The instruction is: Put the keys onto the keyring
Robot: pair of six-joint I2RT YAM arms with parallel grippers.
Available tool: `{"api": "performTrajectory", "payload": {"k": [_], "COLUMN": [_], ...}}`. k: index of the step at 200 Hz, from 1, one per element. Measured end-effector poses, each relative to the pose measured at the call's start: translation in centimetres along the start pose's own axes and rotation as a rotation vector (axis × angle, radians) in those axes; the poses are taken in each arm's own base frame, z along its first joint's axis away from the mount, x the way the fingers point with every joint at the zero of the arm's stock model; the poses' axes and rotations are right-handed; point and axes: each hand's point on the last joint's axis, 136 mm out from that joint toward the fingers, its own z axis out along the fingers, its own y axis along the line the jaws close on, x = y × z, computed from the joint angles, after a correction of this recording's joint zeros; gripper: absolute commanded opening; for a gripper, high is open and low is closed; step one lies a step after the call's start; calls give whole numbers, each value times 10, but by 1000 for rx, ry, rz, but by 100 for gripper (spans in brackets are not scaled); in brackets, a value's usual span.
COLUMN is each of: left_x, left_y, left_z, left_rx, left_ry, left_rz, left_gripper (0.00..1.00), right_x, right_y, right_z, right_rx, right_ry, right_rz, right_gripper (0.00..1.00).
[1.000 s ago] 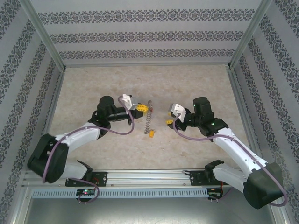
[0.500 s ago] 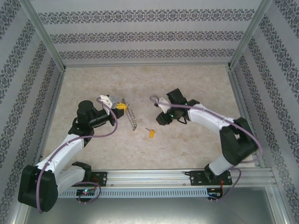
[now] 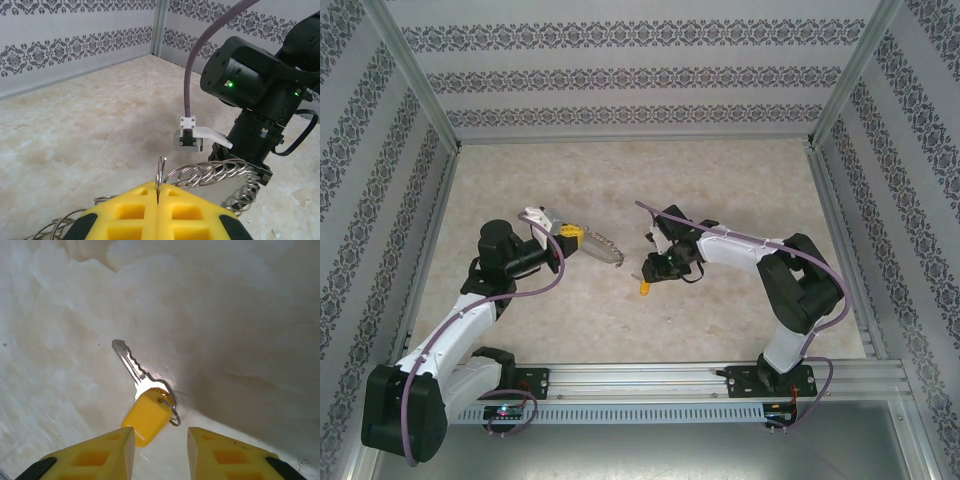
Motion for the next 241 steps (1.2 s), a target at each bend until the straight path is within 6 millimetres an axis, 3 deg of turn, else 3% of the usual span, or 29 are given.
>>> {"api": "performTrajectory", "payload": {"k": [82,162,241], "left_x": [7,7,7], "left_y": [0,0,0], "left_z": [-1,-1,-1], "left_rx": [4,3,4], "left_ry": [10,11,11], "left_rz": [-29,-33,-34], "left_gripper": [0,0,0], "right_x": [10,9,11], "right_y": [-10,-11,7], "right_z": [14,15,22], "right_rx": [21,29,-10], "right_ry": [49,61,76], "right_rz": [23,29,-9], "right_gripper": [34,20,17]}}
